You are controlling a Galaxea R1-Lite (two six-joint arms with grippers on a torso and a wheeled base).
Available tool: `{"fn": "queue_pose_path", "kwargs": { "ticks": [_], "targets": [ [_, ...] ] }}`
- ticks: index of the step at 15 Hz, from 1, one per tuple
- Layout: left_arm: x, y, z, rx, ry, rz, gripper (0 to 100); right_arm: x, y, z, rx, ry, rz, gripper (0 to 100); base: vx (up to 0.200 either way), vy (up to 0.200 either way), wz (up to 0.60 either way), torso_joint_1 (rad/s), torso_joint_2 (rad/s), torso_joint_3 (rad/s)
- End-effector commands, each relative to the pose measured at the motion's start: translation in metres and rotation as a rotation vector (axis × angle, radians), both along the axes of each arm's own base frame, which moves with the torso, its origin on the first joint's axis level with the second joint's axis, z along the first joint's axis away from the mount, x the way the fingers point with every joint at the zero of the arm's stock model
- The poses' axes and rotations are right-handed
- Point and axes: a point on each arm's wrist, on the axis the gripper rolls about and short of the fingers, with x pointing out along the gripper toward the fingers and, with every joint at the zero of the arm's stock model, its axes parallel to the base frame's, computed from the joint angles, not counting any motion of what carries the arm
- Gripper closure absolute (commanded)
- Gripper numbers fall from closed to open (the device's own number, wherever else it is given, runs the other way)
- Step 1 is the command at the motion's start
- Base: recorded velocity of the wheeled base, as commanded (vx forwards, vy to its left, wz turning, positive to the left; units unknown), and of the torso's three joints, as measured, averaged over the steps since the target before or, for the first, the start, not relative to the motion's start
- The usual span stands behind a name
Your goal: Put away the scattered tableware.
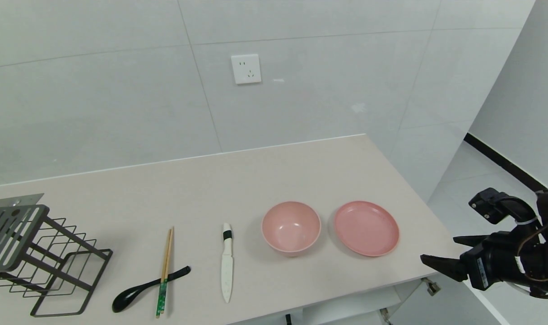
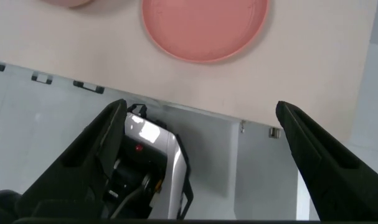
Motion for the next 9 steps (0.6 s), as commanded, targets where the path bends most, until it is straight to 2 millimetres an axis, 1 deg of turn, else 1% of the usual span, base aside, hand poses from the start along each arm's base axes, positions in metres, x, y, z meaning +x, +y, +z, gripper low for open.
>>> {"fn": "queue_pose_path", "kwargs": {
  "ticks": [1, 2, 4, 5, 6, 7, 9],
  "targets": [
    [0.000, 0.000, 0.000, 0.000, 0.000, 0.001, 0, 0.016, 0.004, -0.008, 0.001, 0.026, 0.004, 0, 0.000, 0.000, 0.00, 0.000, 0.00, 0.000],
    [0.000, 0.000, 0.000, 0.000, 0.000, 0.001, 0, 0.022, 0.005, -0.009, 0.010, 0.019, -0.004, 0, 0.000, 0.000, 0.00, 0.000, 0.00, 0.000],
    [0.000, 0.000, 0.000, 0.000, 0.000, 0.001, 0, 0.036, 0.008, -0.020, 0.037, 0.033, -0.028, 0, 0.000, 0.000, 0.00, 0.000, 0.00, 0.000],
    [0.000, 0.000, 0.000, 0.000, 0.000, 0.001, 0, 0.045, 0.010, -0.029, 0.043, 0.028, -0.034, 0, 0.000, 0.000, 0.00, 0.000, 0.00, 0.000],
    [0.000, 0.000, 0.000, 0.000, 0.000, 0.001, 0, 0.049, 0.011, -0.033, 0.045, 0.023, -0.038, 0, 0.000, 0.000, 0.00, 0.000, 0.00, 0.000],
    [0.000, 0.000, 0.000, 0.000, 0.000, 0.001, 0, 0.058, 0.011, -0.042, 0.048, 0.022, -0.057, 0, 0.000, 0.000, 0.00, 0.000, 0.00, 0.000],
    [0.000, 0.000, 0.000, 0.000, 0.000, 0.001, 0, 0.064, 0.012, -0.051, 0.044, 0.031, -0.066, 0, 0.000, 0.000, 0.00, 0.000, 0.00, 0.000]
  ]
}}
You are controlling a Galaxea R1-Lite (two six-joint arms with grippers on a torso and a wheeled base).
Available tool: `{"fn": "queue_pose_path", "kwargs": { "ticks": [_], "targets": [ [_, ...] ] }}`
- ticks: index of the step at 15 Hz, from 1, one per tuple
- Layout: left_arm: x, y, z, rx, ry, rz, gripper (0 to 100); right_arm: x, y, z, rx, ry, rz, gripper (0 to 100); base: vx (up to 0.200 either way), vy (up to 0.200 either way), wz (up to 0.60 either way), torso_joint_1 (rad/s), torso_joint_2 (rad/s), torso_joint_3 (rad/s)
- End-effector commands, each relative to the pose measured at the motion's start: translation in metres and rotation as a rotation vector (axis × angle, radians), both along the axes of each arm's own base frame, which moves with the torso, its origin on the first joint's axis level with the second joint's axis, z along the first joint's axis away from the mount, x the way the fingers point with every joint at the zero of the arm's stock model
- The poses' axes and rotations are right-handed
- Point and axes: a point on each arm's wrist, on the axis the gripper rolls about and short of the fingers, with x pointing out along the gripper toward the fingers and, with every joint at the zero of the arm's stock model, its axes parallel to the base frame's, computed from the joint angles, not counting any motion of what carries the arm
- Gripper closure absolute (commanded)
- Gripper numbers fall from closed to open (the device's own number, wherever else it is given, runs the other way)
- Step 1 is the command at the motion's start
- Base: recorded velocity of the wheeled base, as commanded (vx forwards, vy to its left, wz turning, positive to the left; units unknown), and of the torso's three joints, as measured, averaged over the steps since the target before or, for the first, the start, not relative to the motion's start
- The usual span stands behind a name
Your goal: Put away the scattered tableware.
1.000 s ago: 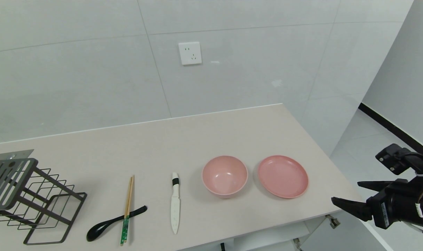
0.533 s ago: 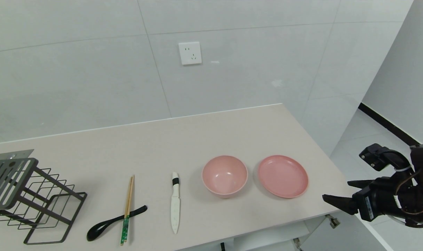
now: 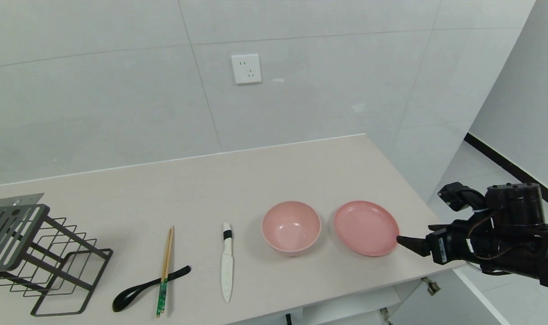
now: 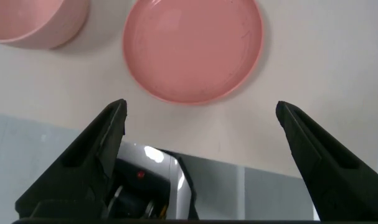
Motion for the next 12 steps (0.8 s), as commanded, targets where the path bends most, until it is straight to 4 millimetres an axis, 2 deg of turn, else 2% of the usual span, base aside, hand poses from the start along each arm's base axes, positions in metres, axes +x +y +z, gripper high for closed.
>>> {"fn": "queue_pose_path", "kwargs": {
  "ticks": [1, 7, 12],
  "targets": [
    [0.000, 0.000, 0.000, 0.000, 0.000, 0.001, 0, 0.013, 0.000, -0.023, -0.017, 0.045, -0.024, 0, 0.000, 0.000, 0.00, 0.000, 0.00, 0.000],
    [0.000, 0.000, 0.000, 0.001, 0.000, 0.001, 0, 0.029, 0.003, -0.040, -0.011, 0.056, -0.033, 0, 0.000, 0.000, 0.00, 0.000, 0.00, 0.000],
    [0.000, 0.000, 0.000, 0.001, 0.000, 0.001, 0, 0.064, 0.008, -0.054, 0.023, 0.033, -0.059, 0, 0.000, 0.000, 0.00, 0.000, 0.00, 0.000]
  ]
}}
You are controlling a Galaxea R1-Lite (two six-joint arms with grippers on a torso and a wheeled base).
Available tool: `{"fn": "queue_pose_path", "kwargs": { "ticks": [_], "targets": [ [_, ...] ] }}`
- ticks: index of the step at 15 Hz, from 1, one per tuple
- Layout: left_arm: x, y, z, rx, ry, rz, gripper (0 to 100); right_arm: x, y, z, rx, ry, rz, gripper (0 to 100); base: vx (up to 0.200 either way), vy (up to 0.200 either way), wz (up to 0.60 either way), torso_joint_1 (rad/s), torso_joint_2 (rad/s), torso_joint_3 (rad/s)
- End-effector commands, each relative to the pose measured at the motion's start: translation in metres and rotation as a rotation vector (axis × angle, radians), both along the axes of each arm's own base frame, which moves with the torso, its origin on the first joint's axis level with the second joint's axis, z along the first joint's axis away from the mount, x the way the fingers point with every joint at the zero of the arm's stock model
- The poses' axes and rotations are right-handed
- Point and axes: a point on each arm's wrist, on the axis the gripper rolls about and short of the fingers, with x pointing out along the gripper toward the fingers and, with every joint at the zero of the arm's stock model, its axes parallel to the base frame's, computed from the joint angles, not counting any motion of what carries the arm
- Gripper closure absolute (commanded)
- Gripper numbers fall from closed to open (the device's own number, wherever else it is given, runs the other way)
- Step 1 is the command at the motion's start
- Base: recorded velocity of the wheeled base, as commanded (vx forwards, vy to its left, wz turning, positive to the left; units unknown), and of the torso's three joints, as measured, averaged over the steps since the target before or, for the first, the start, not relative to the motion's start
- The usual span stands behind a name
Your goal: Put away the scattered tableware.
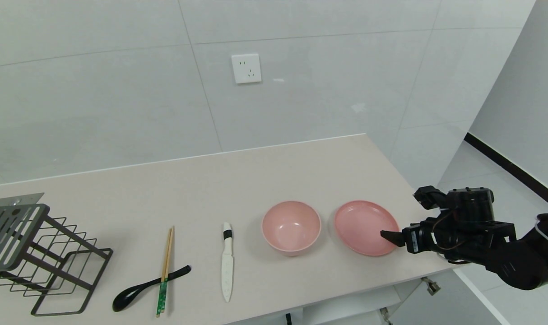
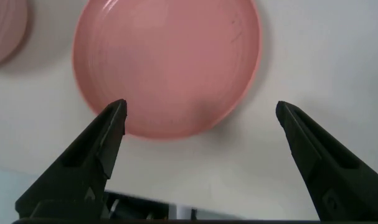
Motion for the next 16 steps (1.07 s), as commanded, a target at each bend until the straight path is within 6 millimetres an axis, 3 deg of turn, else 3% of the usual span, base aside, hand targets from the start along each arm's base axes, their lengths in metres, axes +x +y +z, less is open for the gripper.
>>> {"fn": "queue_pose_path", "kwargs": {
  "ticks": [1, 10, 16],
  "targets": [
    [0.000, 0.000, 0.000, 0.000, 0.000, 0.001, 0, 0.011, -0.001, -0.013, -0.002, 0.021, -0.012, 0, 0.000, 0.000, 0.00, 0.000, 0.00, 0.000],
    [0.000, 0.000, 0.000, 0.000, 0.000, -0.001, 0, 0.051, -0.002, -0.029, 0.013, -0.035, -0.034, 0, 0.000, 0.000, 0.00, 0.000, 0.00, 0.000],
    [0.000, 0.000, 0.000, 0.000, 0.000, -0.002, 0, 0.052, 0.013, -0.038, 0.014, -0.025, 0.003, 0, 0.000, 0.000, 0.00, 0.000, 0.00, 0.000]
  ]
}}
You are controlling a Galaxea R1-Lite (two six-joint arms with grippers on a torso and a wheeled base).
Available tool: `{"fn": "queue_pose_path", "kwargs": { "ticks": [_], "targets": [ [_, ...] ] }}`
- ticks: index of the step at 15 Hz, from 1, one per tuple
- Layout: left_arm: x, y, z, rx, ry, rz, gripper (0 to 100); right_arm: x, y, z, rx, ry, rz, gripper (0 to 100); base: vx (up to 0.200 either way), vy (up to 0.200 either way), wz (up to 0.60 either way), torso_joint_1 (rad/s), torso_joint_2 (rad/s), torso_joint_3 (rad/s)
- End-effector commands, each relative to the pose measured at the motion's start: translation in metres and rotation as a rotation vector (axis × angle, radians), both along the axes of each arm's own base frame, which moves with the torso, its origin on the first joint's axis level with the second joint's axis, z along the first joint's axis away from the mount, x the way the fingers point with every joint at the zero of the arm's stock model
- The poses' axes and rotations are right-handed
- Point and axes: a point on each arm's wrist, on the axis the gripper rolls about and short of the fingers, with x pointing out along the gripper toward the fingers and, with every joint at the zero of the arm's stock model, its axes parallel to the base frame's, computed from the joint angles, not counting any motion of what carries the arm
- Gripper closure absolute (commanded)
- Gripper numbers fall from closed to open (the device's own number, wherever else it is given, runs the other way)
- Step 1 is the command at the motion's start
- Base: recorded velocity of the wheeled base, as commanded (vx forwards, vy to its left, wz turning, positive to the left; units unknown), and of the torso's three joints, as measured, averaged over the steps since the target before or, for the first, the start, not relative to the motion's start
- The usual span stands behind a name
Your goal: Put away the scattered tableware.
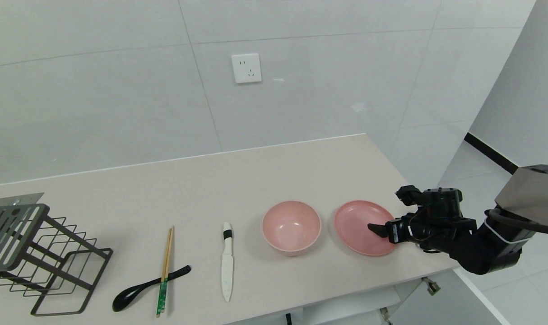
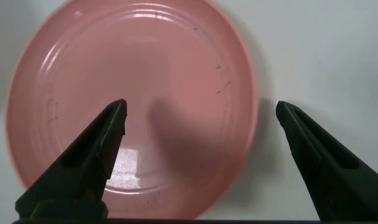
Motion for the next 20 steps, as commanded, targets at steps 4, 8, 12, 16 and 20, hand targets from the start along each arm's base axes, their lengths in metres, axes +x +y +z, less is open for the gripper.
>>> {"fn": "queue_pose_path", "kwargs": {
  "ticks": [4, 8, 12, 16, 20],
  "targets": [
    [0.000, 0.000, 0.000, 0.000, 0.000, 0.001, 0, 0.004, 0.011, -0.006, 0.016, 0.007, 0.016, 0, 0.000, 0.000, 0.00, 0.000, 0.00, 0.000],
    [0.000, 0.000, 0.000, 0.000, 0.000, 0.000, 0, 0.004, 0.015, -0.012, 0.012, 0.021, 0.021, 100, 0.000, 0.000, 0.00, 0.000, 0.00, 0.000],
    [0.000, 0.000, 0.000, 0.000, 0.000, 0.000, 0, 0.001, 0.014, -0.035, -0.020, 0.086, -0.041, 100, 0.000, 0.000, 0.00, 0.000, 0.00, 0.000],
    [0.000, 0.000, 0.000, -0.008, -0.002, 0.000, 0, 0.002, 0.012, -0.020, -0.013, 0.046, -0.047, 100, 0.000, 0.000, 0.00, 0.000, 0.00, 0.000],
    [0.000, 0.000, 0.000, 0.008, 0.000, -0.014, 0, -0.022, 0.014, 0.042, 0.020, -0.082, -0.023, 100, 0.000, 0.000, 0.00, 0.000, 0.00, 0.000]
  ]
}}
